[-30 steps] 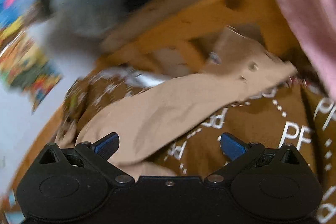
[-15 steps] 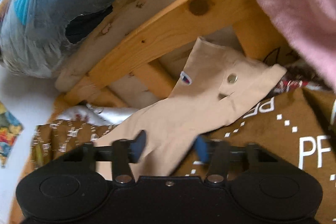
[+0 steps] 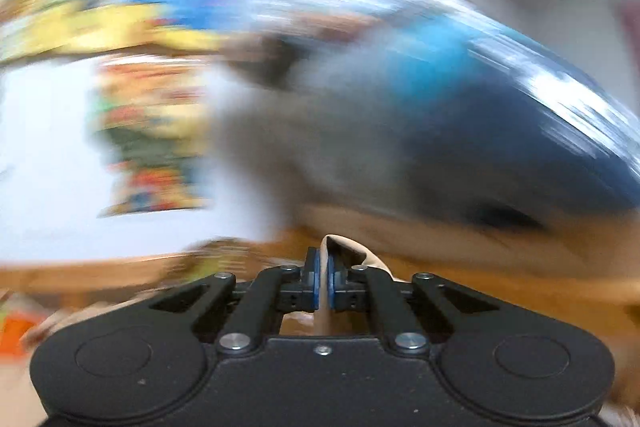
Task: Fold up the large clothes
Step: 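Grasp the beige jacket's sleeve cuff with the right gripper, then carry the sleeve across the jacket front with the right gripper and release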
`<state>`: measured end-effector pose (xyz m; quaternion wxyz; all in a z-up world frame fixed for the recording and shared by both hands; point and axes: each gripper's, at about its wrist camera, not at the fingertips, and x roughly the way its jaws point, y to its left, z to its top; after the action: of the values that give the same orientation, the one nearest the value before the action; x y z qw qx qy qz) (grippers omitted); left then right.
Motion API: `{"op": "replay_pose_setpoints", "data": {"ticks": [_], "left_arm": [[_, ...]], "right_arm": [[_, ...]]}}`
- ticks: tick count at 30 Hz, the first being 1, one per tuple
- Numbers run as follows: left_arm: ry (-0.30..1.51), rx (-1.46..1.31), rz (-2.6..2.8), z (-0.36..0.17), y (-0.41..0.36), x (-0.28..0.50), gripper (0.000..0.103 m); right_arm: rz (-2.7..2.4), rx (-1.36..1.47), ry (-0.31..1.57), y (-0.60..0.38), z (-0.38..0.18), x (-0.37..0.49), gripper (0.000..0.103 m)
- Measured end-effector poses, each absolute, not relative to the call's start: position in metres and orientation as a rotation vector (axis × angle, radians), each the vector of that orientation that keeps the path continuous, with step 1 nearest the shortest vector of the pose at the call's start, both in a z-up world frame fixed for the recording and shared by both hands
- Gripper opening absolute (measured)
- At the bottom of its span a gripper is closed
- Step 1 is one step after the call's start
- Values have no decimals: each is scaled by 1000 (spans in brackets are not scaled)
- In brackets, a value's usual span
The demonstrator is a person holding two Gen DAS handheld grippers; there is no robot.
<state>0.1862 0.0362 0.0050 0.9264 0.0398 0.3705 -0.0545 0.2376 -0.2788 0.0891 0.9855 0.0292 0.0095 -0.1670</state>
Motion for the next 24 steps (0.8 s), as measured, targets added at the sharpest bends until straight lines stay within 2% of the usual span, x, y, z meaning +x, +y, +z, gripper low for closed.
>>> {"op": "replay_pose_setpoints", "data": {"ticks": [4, 8, 13, 15, 17, 21, 22, 23, 24], "left_arm": [[789, 39, -28, 1, 59, 190, 102], [828, 16, 23, -5, 80, 188, 102], [824, 2, 45, -4, 92, 183, 102], [815, -7, 31, -1, 92, 184, 102], [796, -18, 4, 2, 88, 188, 102], [746, -38, -100, 6, 71, 202, 102], [730, -28, -136, 6, 65, 205, 102], [706, -5, -176, 6, 56, 208, 102], [684, 27, -212, 5, 46, 212, 102]], "right_arm": [[10, -240, 10, -190, 73, 246, 3], [291, -575, 72, -105, 18, 222, 2], [517, -844, 299, -56, -61, 190, 5], [549, -830, 381, -55, -75, 177, 13], [540, -757, 434, -57, -75, 165, 32], [489, -532, 525, -79, -55, 160, 48], [481, -482, 546, -87, -50, 160, 59], [477, -437, 566, -94, -45, 165, 65], [472, -385, 587, -104, -41, 164, 65]]}}
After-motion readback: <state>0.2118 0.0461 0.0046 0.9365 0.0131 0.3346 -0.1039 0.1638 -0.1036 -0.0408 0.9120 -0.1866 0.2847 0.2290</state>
